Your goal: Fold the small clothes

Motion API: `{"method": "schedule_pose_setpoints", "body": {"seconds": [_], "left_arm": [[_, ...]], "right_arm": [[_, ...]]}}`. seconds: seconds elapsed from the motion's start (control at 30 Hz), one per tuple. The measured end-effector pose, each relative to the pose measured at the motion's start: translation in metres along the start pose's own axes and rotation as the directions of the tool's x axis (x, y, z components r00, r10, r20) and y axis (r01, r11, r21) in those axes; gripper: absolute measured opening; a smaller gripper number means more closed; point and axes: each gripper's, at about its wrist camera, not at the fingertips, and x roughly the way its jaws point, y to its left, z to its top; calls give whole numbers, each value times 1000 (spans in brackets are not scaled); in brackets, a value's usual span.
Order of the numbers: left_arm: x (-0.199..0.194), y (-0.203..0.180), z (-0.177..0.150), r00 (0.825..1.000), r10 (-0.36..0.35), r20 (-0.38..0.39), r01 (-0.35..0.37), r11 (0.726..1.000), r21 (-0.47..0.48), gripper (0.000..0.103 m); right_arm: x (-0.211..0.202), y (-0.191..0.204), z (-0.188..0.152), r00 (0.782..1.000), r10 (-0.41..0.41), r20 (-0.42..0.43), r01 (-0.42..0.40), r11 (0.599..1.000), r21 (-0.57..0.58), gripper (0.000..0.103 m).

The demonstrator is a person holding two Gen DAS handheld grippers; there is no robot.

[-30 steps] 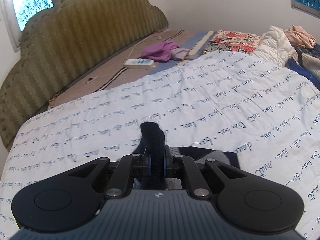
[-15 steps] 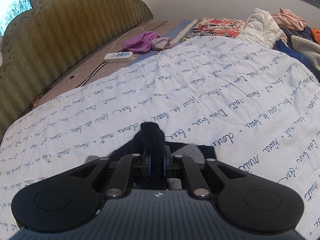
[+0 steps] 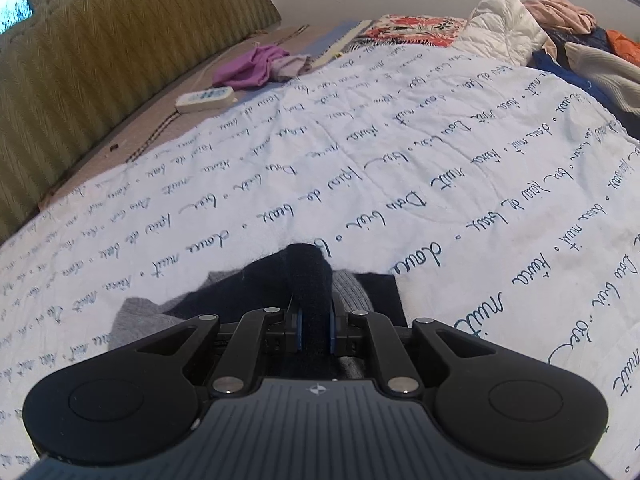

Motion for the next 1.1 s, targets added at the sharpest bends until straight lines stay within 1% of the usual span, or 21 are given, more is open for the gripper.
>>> {"method": "schedule_pose_setpoints", "body": {"seconds": [0.03, 0.07, 0.1, 0.17, 0.23, 0.37, 0.43, 0.5, 0.57, 0.63, 0.67, 0.7, 0.73, 0.8, 0.87, 0.9, 0.93, 1.03, 1.1], "left_arm": [[1, 2, 0, 1000, -11, -6, 11, 1000, -7, 25], [2, 3, 0, 1000, -24, -8, 24, 1000, -10, 27], [2, 5, 0, 1000, -28, -7, 27, 1000, -15, 34], [-1, 7, -1, 1000, -11, 8, 11, 1000, -15, 51], [-5, 9, -1, 1000, 3, 24, -3, 1000, -7, 59], [-14, 13, -4, 999, 30, 38, -30, 1000, -5, 62], [-20, 15, -7, 998, 42, 47, -42, 999, -3, 67], [-30, 20, -13, 995, 74, 68, -75, 997, 6, 70], [-43, 28, -22, 985, 133, 106, -135, 991, 15, 74], [-60, 38, -37, 972, 183, 146, -188, 982, 22, 78], [-69, 44, -46, 968, 193, 164, -199, 980, 21, 83], [-77, 49, -57, 965, 196, 175, -202, 979, 21, 86], [-85, 55, -68, 964, 196, 182, -202, 979, 17, 89], [-100, 65, -94, 967, 182, 179, -185, 983, 0, 90], [-109, 72, -119, 975, 154, 160, -153, 988, -18, 90], [-113, 74, -132, 978, 145, 150, -142, 989, -27, 90], [-115, 75, -145, 981, 133, 142, -130, 991, -35, 90], [-118, 74, -178, 989, 104, 109, -101, 994, -36, 90], [-119, 71, -194, 989, 100, 106, -98, 995, -25, 90]], "right_arm": [[0, -1, -1, 1000, 1, -5, -1, 1000, 6, 6], [0, -1, -1, 1000, 2, -11, -2, 1000, 13, 6], [1, -2, -1, 1000, 3, -17, -3, 1000, 19, 6], [3, -5, -2, 1000, 4, -27, -3, 999, 34, 6], [6, -8, -2, 999, 5, -40, -4, 999, 43, 6], [9, -10, -4, 998, 8, -62, -4, 998, 63, 7], [9, -12, -4, 998, 9, -68, -4, 997, 73, 7], [11, -14, -4, 997, 10, -78, -4, 997, 77, 7], [14, -16, -3, 995, 8, -96, 0, 996, 87, 8], [15, -22, -3, 994, 23, -110, -9, 992, 122, 9], [16, -25, -2, 993, 30, -117, -13, 990, 142, 10], [16, -28, -2, 992, 39, -122, -20, 987, 160, 12], [16, -30, -1, 991, 47, -125, -25, 985, 172, 15], [16, -32, 2, 989, 56, -134, -32, 984, 173, 31], [14, -33, 4, 988, 80, -133, -57, 984, 170, 64], [12, -33, 5, 987, 97, -125, -74, 982, 172, 70], [10, -33, 7, 987, 105, -120, -84, 982, 170, 72], [10, -33, 12, 989, 81, -123, -61, 985, 163, 72], [12, -38, 14, 987, 90, -130, -63, 979, 193, 71]]}}
